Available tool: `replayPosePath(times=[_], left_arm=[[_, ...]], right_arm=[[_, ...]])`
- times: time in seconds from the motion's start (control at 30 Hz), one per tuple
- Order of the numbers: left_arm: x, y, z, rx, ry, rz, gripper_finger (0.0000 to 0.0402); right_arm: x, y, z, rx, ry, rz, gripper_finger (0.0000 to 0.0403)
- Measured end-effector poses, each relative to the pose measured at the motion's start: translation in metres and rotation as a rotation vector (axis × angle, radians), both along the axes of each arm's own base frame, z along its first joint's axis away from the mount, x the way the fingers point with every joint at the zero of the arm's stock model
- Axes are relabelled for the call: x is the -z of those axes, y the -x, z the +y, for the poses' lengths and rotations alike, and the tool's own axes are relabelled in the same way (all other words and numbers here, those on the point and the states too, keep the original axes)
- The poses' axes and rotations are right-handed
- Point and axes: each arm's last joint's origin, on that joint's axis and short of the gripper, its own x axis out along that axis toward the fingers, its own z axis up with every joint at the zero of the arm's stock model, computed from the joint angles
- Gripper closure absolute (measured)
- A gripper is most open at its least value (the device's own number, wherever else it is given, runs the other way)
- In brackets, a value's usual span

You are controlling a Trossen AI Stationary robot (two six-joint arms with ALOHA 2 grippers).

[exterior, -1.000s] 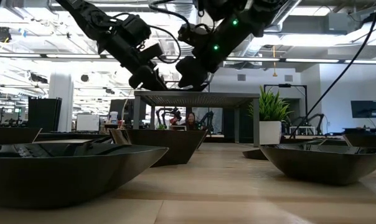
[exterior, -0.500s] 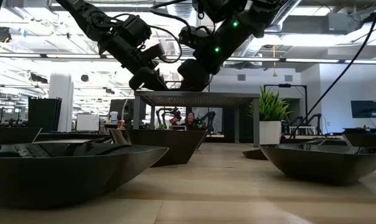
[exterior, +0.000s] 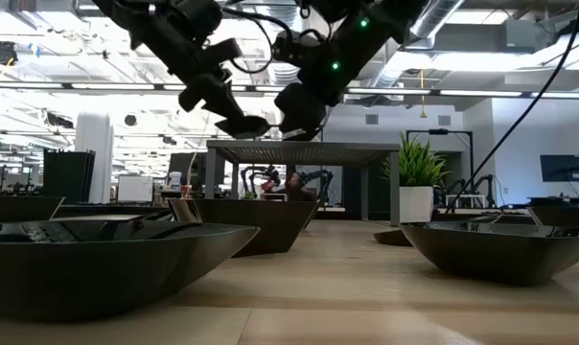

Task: Pick & Place Mini shaped plates
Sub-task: Adjust the plates

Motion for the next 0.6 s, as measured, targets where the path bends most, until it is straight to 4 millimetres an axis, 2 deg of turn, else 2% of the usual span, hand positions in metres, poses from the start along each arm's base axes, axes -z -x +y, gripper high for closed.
replayPosePath(times=[0.1, 0.3, 0.4, 0.6], left_arm=[[-0.001, 0.000, -0.002, 0.006, 0.001, -0.006, 0.0392], [0.011, -0.006, 0.002, -0.008, 0.059, 0.018, 0.0390], [0.012, -0.007, 0.002, -0.009, 0.057, 0.017, 0.0379], [0.011, -0.008, 0.002, -0.007, 0.051, 0.006, 0.0358]], right_arm=[[-0.003, -0.001, 0.003, -0.006, 0.001, -0.009, 0.0224], [-0.002, 0.000, 0.004, 0.008, 0.016, 0.010, 0.0250], [-0.001, 0.000, 0.004, -0.013, -0.003, 0.017, 0.0286], [0.002, 0.002, -0.007, 0.006, -0.082, 0.007, 0.0385]])
